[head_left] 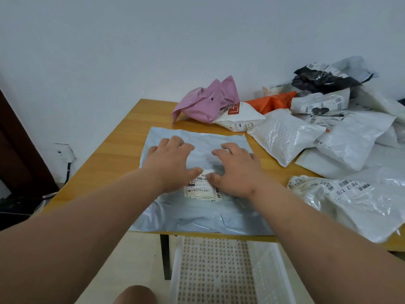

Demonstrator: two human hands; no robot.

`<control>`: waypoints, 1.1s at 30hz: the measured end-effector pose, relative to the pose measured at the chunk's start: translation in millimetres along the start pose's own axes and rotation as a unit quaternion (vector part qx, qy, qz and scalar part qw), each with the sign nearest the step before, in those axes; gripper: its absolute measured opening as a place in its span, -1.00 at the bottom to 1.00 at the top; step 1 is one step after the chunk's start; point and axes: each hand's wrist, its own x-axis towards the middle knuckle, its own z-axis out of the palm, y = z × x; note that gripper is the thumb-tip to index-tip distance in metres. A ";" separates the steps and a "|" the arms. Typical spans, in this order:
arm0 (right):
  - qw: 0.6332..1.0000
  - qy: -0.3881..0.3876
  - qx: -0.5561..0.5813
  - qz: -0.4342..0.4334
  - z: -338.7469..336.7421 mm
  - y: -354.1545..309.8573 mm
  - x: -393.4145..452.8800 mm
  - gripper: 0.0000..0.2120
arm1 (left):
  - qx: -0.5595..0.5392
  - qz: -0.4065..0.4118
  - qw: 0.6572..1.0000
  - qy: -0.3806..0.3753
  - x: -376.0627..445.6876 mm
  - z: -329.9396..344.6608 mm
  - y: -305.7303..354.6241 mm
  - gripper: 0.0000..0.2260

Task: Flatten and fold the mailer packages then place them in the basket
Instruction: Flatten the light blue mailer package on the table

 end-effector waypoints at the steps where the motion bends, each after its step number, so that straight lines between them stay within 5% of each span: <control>1: 0.999 0.020 0.037 -0.021 -3.2 -3.5 -5.5 -0.45 | -0.034 0.016 0.999 -0.002 -4.6 -4.5 0.3 -0.41; 5: 0.995 0.035 0.071 -0.067 -5.3 -8.7 -32.1 -0.65 | -0.046 0.068 0.994 -0.071 -29.0 -10.4 7.4 -0.47; 13: 0.994 -0.102 -0.028 -0.022 22.7 14.4 -70.7 -0.02 | 0.035 0.063 0.985 -0.158 -54.6 15.7 10.3 0.20; 25: 0.995 -0.097 0.028 -0.003 27.1 14.3 -64.0 -0.16 | 0.006 0.076 0.986 -0.151 -53.5 25.8 4.7 0.15; 27: 0.995 -0.043 0.089 0.021 22.3 15.3 -60.6 -0.32 | -0.137 0.037 0.983 -0.118 -47.1 20.9 -1.9 0.07; 29: 0.990 0.065 0.105 0.074 20.4 16.8 -58.1 -0.48 | -0.252 -0.068 0.965 0.001 -40.9 23.0 -17.3 -0.15; 31: 0.980 0.102 0.085 0.148 22.8 17.2 -57.1 -0.50 | -0.213 -0.181 0.958 0.059 -42.2 27.9 -34.9 -0.22; 33: 0.970 0.060 0.096 0.214 26.7 16.3 -54.6 -0.39 | -0.175 -0.251 0.952 0.024 -48.0 33.8 -44.6 -0.23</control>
